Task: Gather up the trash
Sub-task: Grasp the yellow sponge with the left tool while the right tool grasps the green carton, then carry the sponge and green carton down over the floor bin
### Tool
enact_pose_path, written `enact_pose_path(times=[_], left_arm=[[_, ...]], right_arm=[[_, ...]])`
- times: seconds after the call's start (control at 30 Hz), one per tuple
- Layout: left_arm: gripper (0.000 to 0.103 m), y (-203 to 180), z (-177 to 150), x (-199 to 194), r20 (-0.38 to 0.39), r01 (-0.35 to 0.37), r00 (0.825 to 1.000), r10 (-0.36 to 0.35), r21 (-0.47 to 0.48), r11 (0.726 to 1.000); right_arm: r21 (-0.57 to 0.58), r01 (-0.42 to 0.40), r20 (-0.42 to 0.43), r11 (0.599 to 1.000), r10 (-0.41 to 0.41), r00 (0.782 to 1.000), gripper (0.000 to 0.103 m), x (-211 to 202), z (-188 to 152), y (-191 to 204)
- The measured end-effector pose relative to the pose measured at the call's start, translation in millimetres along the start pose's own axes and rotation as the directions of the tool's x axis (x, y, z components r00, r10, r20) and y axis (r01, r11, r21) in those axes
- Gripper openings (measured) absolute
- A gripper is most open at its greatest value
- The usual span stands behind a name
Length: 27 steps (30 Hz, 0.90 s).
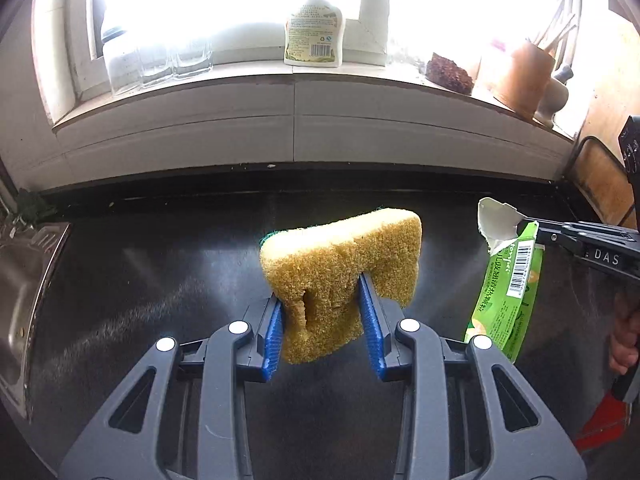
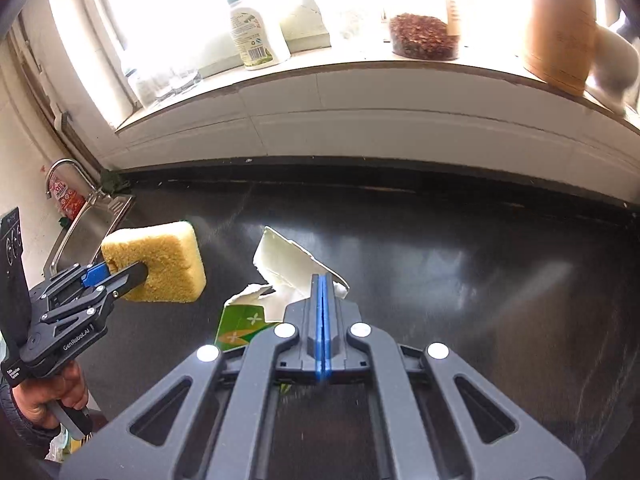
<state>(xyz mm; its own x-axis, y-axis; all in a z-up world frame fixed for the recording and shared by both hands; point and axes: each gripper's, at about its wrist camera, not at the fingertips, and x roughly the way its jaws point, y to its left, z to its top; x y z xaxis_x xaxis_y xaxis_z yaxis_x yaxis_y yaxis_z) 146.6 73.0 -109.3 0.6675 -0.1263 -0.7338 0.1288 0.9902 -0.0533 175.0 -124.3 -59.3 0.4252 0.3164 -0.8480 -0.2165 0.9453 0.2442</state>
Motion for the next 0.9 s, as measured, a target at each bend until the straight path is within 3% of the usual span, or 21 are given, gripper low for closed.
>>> enact_pose_path(times=[0.27, 0.57, 0.77, 0.9], left_arm=[[0.034, -46, -30, -19, -0.011, 0.009, 1.000, -0.009, 0.023, 1.000], [0.034, -53, -34, -38, 0.021, -0.023, 1.000, 0.022, 0.018, 1.000], [0.034, -16, -51, -69, 0.043, -0.123, 0.991, 0.127, -0.095, 0.988], [0.034, 27, -80, -105, 0.033, -0.238, 0.968, 0.250, -0.206, 0.949]], right_arm=[[0.020, 0.009, -0.008, 1.000, -0.009, 1.000, 0.001, -25, -40, -3], [-0.021, -0.021, 0.019, 1.000, 0.022, 1.000, 0.001, -40, -38, 3], [-0.144, -0.120, -0.004, 0.982, 0.121, 0.993, 0.001, -26, -26, 55], [-0.262, -0.226, -0.048, 0.938, 0.221, 0.974, 0.001, -13, -23, 117]])
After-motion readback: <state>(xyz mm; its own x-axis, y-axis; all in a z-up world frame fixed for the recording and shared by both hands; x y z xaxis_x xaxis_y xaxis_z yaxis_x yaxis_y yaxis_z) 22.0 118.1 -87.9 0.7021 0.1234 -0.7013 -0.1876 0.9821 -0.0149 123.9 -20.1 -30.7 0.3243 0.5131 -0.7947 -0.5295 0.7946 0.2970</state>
